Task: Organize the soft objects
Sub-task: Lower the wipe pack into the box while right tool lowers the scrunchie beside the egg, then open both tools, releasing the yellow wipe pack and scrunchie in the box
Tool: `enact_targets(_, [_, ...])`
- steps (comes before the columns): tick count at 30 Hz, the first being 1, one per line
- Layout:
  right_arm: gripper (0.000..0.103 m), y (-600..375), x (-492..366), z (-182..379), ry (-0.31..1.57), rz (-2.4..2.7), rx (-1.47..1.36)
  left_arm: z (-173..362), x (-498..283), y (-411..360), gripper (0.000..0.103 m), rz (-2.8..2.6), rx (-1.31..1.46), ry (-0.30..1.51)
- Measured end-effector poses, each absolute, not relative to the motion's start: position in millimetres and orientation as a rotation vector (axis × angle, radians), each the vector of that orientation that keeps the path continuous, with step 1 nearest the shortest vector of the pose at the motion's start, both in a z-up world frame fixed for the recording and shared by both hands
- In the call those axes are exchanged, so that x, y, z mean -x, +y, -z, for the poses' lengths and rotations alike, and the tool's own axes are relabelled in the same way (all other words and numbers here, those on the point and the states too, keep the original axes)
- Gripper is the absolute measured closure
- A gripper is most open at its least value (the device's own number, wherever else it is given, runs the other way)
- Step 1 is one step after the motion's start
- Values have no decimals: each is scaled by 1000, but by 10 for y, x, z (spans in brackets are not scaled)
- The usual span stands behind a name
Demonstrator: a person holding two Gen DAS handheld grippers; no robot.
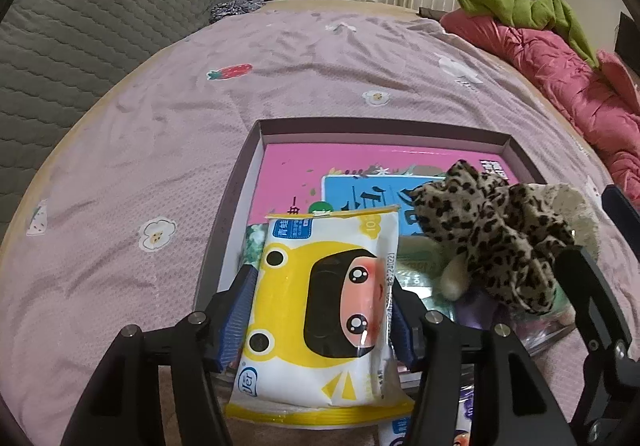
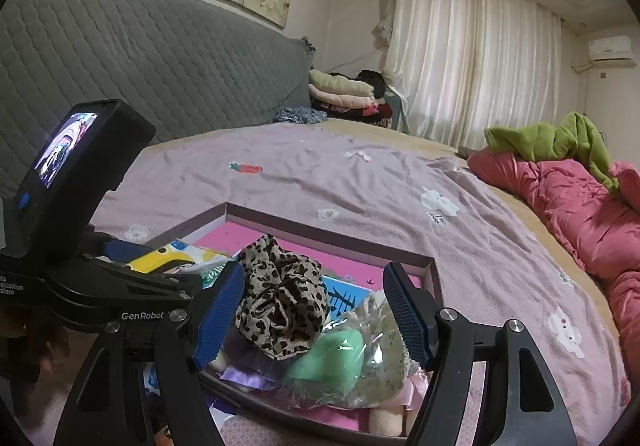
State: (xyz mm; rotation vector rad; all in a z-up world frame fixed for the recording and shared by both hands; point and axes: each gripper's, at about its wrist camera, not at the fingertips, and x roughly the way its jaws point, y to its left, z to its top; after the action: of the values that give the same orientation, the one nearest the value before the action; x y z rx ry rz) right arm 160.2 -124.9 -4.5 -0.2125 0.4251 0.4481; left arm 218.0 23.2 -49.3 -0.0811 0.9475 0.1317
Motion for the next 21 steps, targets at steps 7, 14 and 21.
enact_targets(7, [29,-1270,-1609,26,434,-441,194,452,-2177,239,39,-108,110,935])
enact_targets(14, [29,-1275,-1614,26,435,-437,189,366,-2157,234,36,-77,136,906])
enact_targets(21, [29,-1286,-1605,-4,424,-433,188,195,-2112,266,35,-99,140,864])
